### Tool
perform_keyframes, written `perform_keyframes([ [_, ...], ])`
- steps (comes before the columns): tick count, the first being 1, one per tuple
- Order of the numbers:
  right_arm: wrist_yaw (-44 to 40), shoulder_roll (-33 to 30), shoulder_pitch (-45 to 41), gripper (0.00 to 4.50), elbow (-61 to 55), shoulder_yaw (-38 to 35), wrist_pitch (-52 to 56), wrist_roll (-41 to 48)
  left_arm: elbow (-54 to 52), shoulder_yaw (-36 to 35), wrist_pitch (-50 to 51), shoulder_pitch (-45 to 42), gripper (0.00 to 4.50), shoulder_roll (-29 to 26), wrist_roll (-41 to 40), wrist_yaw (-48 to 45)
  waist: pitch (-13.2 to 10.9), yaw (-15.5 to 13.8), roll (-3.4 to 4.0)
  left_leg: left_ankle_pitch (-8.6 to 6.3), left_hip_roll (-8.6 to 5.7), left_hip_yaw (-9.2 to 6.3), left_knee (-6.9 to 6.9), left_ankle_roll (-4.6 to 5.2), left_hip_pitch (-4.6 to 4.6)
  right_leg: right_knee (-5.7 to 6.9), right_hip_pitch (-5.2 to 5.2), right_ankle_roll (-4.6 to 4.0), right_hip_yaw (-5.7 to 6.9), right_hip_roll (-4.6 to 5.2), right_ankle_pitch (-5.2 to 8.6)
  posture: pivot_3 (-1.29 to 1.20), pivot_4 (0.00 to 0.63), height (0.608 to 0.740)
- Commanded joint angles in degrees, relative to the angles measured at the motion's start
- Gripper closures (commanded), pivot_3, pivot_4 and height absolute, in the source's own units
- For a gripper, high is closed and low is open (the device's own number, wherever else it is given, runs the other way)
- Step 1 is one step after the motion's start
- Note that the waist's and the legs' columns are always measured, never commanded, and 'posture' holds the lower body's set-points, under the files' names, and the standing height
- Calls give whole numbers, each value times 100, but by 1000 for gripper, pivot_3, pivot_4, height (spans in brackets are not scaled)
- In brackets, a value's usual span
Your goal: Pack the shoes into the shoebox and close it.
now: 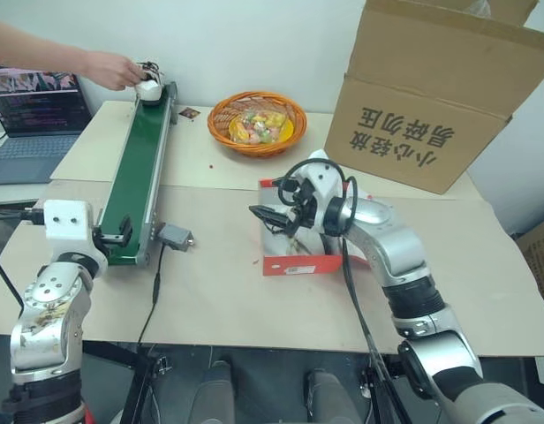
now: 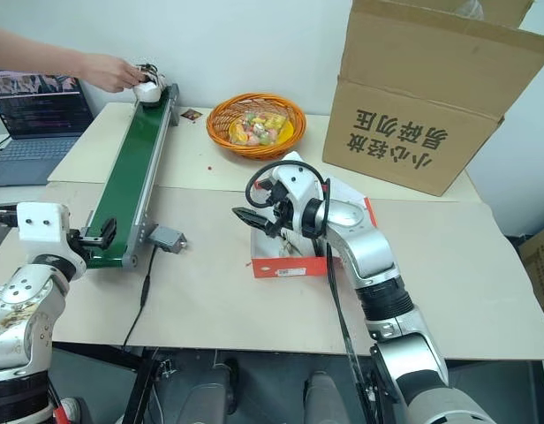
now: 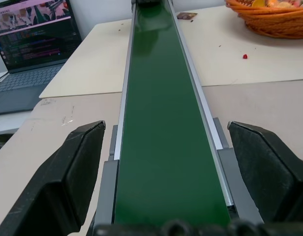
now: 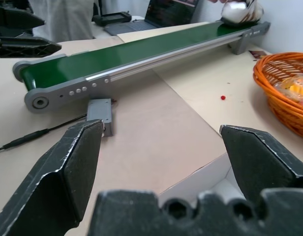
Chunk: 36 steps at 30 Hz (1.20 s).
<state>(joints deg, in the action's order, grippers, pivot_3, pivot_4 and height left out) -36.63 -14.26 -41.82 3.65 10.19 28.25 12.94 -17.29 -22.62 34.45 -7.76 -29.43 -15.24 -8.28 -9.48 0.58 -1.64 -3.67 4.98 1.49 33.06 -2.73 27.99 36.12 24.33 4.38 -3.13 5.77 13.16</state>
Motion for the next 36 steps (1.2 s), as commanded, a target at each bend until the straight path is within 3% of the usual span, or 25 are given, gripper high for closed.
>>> perform_keyframes([
  [1, 244, -3, -116, 8, 4, -277, 79, -11, -79, -16, -258, -172, 232, -38, 148, 52, 0, 1, 0, 1, 0, 0, 0, -2, 2, 0, 0, 0, 1, 0, 0, 0, 150, 721],
  [21, 540, 144, -24, 8, -11, -304, 243, -28, 113, -62, -385, -163, 232, 2, 249, -13, 0, 17, 0, 2, 0, 0, -2, -3, 2, 0, 2, 0, 1, 0, 0, 0, 150, 721],
  [36, 624, 194, -55, 8, -39, -359, 278, 16, 1019, 217, -1079, -115, 232, 443, 325, -97, 0, 13, 0, 2, 1, 1, -4, -3, 3, -1, 2, 0, 1, 0, 0, 0, 150, 721],
])
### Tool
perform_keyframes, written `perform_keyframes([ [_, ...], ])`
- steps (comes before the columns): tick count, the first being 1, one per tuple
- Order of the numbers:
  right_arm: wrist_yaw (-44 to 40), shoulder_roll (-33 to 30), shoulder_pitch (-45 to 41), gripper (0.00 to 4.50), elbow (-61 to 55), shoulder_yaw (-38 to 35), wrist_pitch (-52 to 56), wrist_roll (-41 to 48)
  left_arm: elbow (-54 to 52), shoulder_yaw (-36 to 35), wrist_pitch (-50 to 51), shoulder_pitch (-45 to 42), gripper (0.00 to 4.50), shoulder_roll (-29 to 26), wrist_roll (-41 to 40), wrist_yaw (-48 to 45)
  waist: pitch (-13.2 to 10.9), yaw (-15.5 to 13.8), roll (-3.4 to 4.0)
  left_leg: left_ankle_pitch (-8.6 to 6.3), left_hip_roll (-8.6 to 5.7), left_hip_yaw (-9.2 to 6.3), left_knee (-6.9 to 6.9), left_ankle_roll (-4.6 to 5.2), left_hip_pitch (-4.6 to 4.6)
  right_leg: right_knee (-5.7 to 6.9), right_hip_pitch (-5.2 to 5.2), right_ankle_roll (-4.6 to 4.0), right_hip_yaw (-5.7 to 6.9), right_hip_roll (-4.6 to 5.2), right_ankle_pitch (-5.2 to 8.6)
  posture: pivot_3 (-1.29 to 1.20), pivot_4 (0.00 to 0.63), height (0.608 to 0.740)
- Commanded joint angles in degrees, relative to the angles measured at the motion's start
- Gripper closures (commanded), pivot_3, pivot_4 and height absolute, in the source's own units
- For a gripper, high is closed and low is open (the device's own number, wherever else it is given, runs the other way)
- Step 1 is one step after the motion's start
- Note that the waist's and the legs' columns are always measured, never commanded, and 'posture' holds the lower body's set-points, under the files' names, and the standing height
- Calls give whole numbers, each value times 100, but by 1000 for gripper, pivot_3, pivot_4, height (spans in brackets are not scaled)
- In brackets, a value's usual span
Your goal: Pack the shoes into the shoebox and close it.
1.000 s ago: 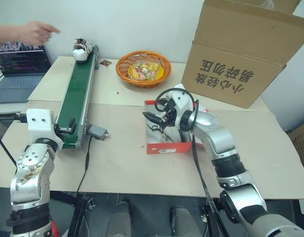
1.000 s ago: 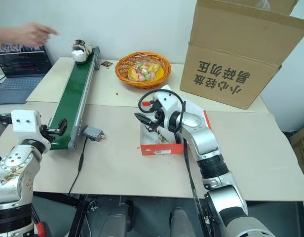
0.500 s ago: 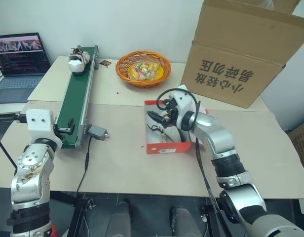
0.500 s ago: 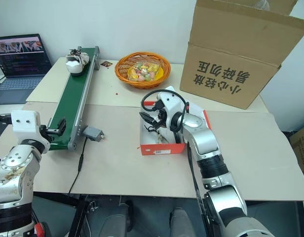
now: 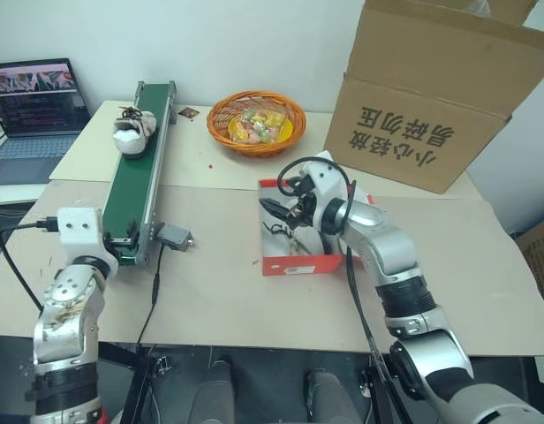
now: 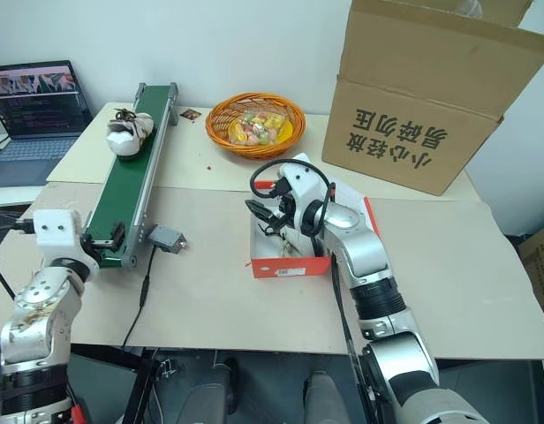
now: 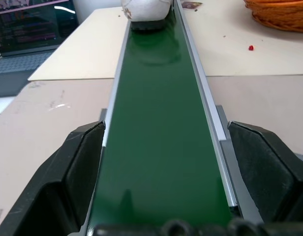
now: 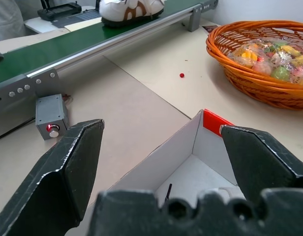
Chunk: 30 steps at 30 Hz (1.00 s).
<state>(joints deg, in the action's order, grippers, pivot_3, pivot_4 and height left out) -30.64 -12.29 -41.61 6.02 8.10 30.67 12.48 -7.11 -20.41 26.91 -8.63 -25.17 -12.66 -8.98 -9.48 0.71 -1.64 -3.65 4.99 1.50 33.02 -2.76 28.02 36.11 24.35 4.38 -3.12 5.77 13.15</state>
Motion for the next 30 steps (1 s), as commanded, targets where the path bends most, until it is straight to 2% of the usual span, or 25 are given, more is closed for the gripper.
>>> perform_keyframes([
  [1, 32, -4, -71, 8, -294, -146, 42, 62, 32, -16, -367, -18, 232, 42, 51, -35, 0, 1, 0, 0, 0, 0, 0, 0, 0, 0, 0, 0, 0, 0, 0, 0, 150, 721],
  [22, 300, 58, -104, 8, -247, -219, -117, 30, 464, -46, -682, -131, 232, -4, 60, -132, 0, 1, 0, 0, 0, 0, -2, 0, 0, 0, 1, 0, 0, 0, 0, 0, 150, 721],
  [30, 356, 56, -101, 8, -239, -275, -108, 37, 758, -320, -582, -267, 232, -152, 180, 209, 0, 3, 0, 0, 0, 0, -3, 0, -1, -1, 2, 0, 0, 1, 0, 0, 150, 721],
])
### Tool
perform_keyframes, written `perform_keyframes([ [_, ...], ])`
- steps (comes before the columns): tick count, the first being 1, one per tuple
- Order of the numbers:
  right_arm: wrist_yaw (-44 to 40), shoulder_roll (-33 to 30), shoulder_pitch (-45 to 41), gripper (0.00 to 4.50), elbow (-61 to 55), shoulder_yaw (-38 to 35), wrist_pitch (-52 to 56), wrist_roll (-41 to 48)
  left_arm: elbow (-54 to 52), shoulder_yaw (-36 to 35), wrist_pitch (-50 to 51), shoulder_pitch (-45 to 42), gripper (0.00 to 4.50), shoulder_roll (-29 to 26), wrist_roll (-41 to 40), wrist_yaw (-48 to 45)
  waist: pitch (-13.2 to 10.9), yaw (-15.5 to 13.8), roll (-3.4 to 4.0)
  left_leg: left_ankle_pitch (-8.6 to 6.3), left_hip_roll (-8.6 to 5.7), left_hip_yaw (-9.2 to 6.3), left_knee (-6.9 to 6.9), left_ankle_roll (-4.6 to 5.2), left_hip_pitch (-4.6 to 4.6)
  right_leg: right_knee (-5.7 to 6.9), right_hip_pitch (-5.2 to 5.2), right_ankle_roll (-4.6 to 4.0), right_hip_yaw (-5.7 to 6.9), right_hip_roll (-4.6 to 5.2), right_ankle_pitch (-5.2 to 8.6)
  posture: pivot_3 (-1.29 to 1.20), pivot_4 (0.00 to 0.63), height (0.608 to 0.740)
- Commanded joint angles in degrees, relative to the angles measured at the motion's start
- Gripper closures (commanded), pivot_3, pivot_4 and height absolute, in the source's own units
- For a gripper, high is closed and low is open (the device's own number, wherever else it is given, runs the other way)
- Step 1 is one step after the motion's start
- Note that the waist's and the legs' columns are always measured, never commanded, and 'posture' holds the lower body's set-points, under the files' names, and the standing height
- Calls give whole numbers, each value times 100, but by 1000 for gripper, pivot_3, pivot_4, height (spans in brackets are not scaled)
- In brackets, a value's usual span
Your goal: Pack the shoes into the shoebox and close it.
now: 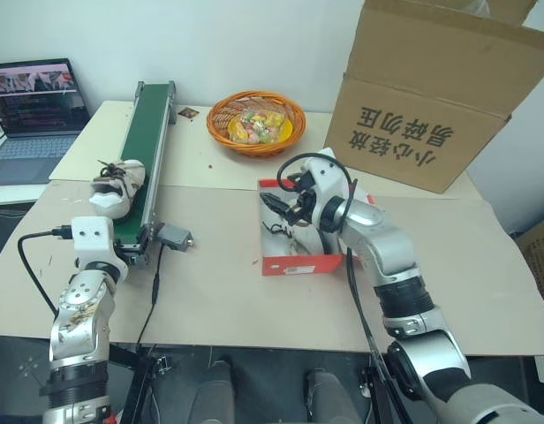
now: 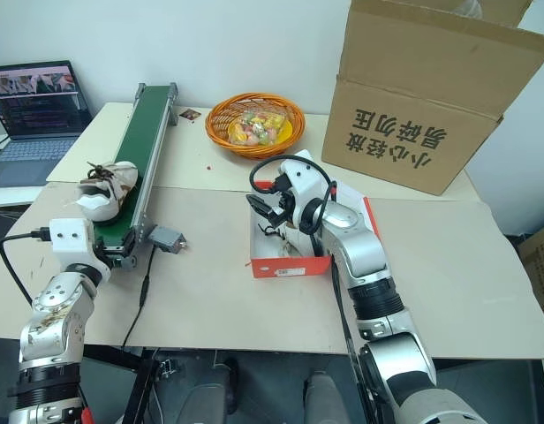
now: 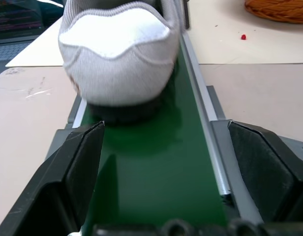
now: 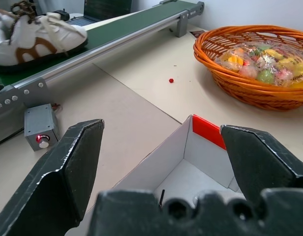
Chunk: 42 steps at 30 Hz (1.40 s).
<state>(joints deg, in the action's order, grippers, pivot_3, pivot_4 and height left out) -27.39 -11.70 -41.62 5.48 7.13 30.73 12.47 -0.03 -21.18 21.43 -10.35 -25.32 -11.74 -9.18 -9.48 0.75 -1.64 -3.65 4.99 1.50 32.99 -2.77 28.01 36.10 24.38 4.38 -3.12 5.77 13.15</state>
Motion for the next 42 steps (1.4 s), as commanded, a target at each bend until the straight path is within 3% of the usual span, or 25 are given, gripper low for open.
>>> perform_keyframes([
  [1, 37, 8, -94, 8, -192, -191, -102, 48, 90, -268, -23, -125, 232, -148, 111, 282, 0, -1, 0, 0, 0, 0, 0, 0, 0, 0, 0, 0, 0, 0, 0, 0, 150, 721],
  [15, 82, 28, -87, 8, -225, -186, -85, -16, 6, -53, -154, -292, 232, -45, 20, 72, 0, -20, 0, 0, 0, 1, -4, 0, 6, -2, 1, 0, 13, 7, 0, 0, 150, 721],
  [20, 77, 14, -44, 0, -264, -172, -53, -28, -137, 11, -198, -241, 1615, -22, 45, -19, 0, -14, 0, 0, 0, 1, -4, -1, 8, -2, 1, 0, 13, 7, 0, 0, 150, 721],
  [23, 87, 24, -51, 0, -242, -162, -65, -42, -129, 23, -150, -246, 1974, -23, 66, -28, 0, -12, 0, 0, 0, 1, -4, -1, 8, -2, 1, 0, 14, 7, 0, 0, 150, 721],
  [30, 86, 26, -31, 0, -264, -162, -49, -47, -131, 83, -158, -254, 2168, -46, 168, -25, 0, -20, 0, 1, 0, 1, -6, -1, 7, -2, 0, 0, 19, 10, 0, 0, 150, 721],
  [35, 90, 33, -44, 0, -243, -156, -55, -59, -516, 37, -932, -362, 2168, 28, 405, 232, 0, -18, 0, 1, 0, 1, -6, -1, 14, -4, 1, 0, 29, 15, 0, 0, 150, 721],
  [42, 75, 87, -91, 0, -179, -111, -24, -69, -1078, 697, -1089, -625, 2168, 74, 985, 339, 0, -36, 0, 3, 0, 1, -6, -5, 18, -5, 1, 4, 33, 15, 1, 0, 150, 721],
])
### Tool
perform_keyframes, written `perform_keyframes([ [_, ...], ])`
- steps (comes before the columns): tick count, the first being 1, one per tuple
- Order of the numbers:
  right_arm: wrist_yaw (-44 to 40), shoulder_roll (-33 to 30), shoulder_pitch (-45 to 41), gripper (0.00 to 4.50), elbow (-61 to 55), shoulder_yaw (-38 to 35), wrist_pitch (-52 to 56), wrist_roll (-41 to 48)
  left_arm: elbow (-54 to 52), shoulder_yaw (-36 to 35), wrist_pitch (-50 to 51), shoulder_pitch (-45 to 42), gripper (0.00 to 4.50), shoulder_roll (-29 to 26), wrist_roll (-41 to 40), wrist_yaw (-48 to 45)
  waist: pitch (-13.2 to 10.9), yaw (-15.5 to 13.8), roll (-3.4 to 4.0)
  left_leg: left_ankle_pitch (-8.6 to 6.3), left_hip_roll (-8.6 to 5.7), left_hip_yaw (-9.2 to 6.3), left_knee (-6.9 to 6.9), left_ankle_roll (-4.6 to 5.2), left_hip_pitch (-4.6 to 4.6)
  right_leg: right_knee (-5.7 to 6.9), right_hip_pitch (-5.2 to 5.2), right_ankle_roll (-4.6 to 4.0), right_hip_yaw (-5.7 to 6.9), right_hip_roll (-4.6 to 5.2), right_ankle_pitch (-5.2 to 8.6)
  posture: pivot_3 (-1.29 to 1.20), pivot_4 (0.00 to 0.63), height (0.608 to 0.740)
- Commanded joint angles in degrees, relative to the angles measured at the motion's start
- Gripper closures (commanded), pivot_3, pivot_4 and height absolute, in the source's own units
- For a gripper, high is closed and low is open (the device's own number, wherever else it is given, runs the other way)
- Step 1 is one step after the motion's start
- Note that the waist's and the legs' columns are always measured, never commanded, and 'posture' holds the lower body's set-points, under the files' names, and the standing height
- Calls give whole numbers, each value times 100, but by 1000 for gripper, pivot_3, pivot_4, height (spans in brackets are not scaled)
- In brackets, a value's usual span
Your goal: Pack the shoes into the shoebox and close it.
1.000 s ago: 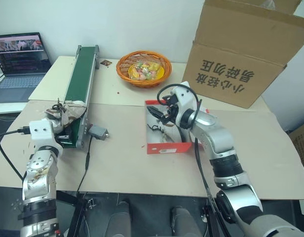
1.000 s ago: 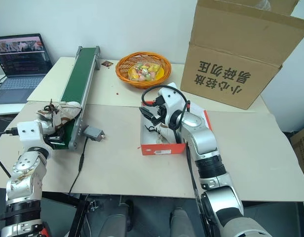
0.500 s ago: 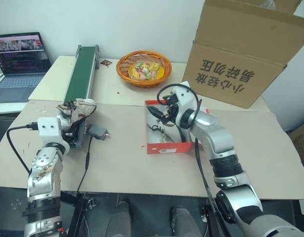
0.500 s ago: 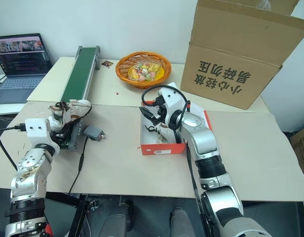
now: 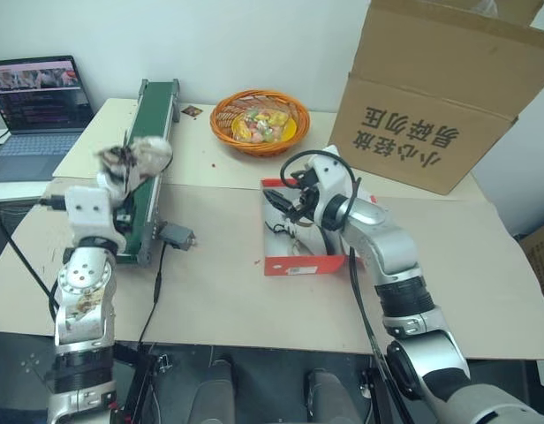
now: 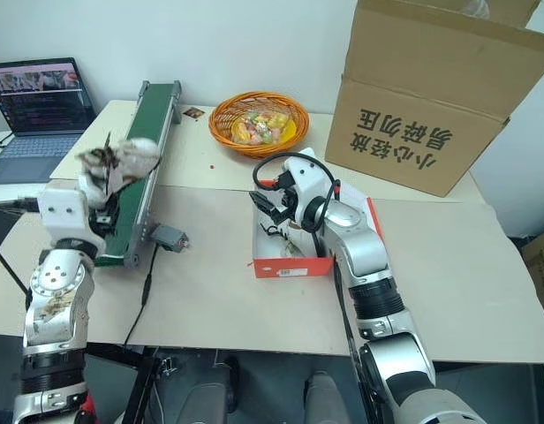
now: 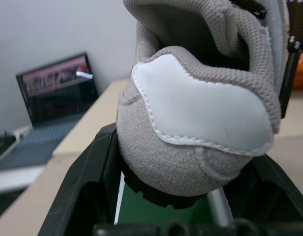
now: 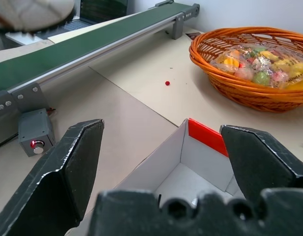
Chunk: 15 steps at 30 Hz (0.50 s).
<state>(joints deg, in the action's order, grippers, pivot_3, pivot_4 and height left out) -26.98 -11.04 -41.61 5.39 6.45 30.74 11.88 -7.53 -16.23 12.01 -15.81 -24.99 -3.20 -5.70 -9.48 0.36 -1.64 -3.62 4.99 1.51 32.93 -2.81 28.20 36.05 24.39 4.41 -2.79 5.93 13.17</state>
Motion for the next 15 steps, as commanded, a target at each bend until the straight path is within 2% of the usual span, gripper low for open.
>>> perform_keyframes([
  [1, 61, 50, -113, 0, -166, -83, 29, 26, -411, 319, -89, -123, 2168, 171, 37, -53, 0, 8, 0, 0, 0, 0, 0, 0, 0, 0, 0, -1, 0, 0, 0, 0, 150, 721],
  [3, 111, 174, -190, 0, -195, -288, 283, 281, -530, 525, -4, -192, 2168, 431, -120, -107, 0, 16, 0, 0, 0, 0, 0, 0, 0, 1, 0, 0, 0, 0, 0, 0, 150, 721],
  [6, 110, 747, -532, 0, -556, -1416, 1623, 2151, -546, 969, 2, -290, 2168, 752, -73, -220, 0, 16, -1, 1, 1, -2, 1, 1, 3, 3, -1, 10, 0, -1, -6, 0, 150, 721],
  [9, 252, 766, -874, 0, -321, -2092, 3224, 3296, -380, 1237, -98, -465, 2168, 879, 9, -309, -1, 15, -1, 1, 1, -5, 3, 2, 5, 5, -3, 34, 1, -2, -20, 0, 150, 721],
  [12, 190, 519, -840, 0, 44, -1825, 3774, 3225, -162, 1378, -193, -689, 2168, 980, 4, -342, 0, 9, -1, 1, 1, -7, 6, 2, 1, 2, -9, 23, 3, -1, -13, 0, 150, 721],
  [15, 217, 533, -804, 0, 529, -1804, 3658, 3120, -64, 1566, -335, -774, 2168, 1051, 45, -455, 0, 23, -1, 1, 1, -8, 6, 2, 2, 1, -10, -1, 8, 0, 0, 0, 150, 721],
])
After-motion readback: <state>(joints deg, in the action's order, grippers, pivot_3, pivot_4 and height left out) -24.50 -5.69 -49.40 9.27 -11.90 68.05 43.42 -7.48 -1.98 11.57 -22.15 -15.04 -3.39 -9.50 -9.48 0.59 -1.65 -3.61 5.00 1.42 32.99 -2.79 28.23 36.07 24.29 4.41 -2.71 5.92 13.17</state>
